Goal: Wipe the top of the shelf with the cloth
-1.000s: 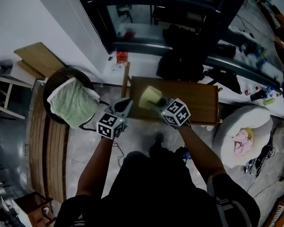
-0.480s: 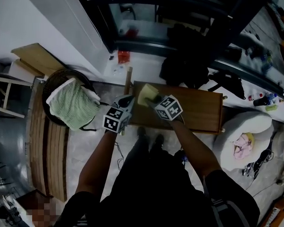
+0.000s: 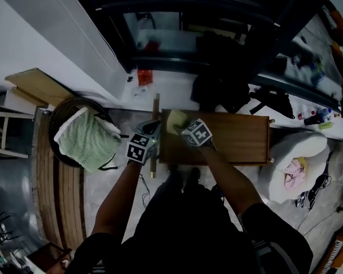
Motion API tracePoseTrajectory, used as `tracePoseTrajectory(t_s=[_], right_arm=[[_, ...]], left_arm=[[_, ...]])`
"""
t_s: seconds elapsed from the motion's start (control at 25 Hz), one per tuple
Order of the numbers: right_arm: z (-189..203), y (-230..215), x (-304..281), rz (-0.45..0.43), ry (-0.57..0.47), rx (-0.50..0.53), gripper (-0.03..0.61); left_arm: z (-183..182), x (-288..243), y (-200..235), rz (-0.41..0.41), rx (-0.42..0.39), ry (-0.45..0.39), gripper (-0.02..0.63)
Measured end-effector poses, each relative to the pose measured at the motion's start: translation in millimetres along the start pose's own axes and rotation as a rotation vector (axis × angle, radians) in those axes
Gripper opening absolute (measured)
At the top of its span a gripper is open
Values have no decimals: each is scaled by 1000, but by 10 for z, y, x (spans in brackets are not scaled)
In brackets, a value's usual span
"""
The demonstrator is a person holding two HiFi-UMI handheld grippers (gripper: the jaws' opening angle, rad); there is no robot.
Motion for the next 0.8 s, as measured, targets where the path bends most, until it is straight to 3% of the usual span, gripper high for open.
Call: tracePoseTrajectory(t_s=[0.8], right_arm=[[17,-294,-693,0,179,-85,31]], left_arm=[[126,-222,246,0,12,92,6]])
Point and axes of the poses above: the fingertips, and each gripper's own axes: x backward along the fingers, y to its left, z out of its underside, the point moved 5 cm from there along x, backward along the fingers, and after that the axes turned 11 degrees about y, right-handed, at the moved point
